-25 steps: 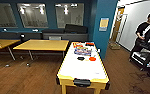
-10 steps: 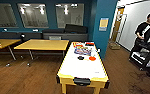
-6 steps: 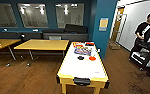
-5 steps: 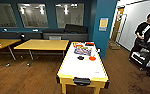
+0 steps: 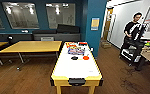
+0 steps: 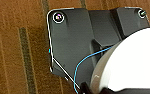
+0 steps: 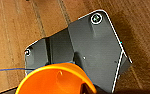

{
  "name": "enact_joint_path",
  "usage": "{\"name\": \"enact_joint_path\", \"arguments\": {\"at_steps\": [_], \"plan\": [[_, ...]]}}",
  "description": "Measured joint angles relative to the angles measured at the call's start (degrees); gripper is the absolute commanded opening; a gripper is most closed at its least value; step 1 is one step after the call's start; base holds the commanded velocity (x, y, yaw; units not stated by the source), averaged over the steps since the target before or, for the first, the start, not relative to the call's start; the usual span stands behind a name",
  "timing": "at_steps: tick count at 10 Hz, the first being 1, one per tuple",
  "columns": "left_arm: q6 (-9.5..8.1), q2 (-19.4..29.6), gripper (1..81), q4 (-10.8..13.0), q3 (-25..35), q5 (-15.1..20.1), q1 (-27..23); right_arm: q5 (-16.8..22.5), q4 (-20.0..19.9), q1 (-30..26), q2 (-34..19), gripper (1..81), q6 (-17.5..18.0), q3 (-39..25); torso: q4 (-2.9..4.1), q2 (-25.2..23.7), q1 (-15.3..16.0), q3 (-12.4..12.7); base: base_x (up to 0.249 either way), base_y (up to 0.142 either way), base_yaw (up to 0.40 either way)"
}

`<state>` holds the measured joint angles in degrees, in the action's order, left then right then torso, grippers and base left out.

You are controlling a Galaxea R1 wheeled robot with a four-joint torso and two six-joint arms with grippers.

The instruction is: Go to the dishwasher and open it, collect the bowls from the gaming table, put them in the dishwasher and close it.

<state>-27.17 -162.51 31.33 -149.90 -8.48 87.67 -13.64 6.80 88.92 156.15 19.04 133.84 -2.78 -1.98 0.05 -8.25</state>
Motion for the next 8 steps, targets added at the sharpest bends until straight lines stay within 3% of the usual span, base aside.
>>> {"name": "enact_joint_path", "arguments": {"at_steps": [4,8], "plan": [[0.00,-0.72,1.0,0.01,-1.15,-0.11,-0.11,-0.35,0.02,0.30,0.00,1.0,0.00,0.21,0.00,-0.02,0.00,0.00,0.000,0.000,-0.395],[0.00,-3.86,1.0,0.01,-6.91,0.11,-0.17,-0.28,0.05,0.61,0.20,1.0,0.00,1.55,0.00,-0.02,0.00,0.00,0.000,0.000,-0.395]]}}
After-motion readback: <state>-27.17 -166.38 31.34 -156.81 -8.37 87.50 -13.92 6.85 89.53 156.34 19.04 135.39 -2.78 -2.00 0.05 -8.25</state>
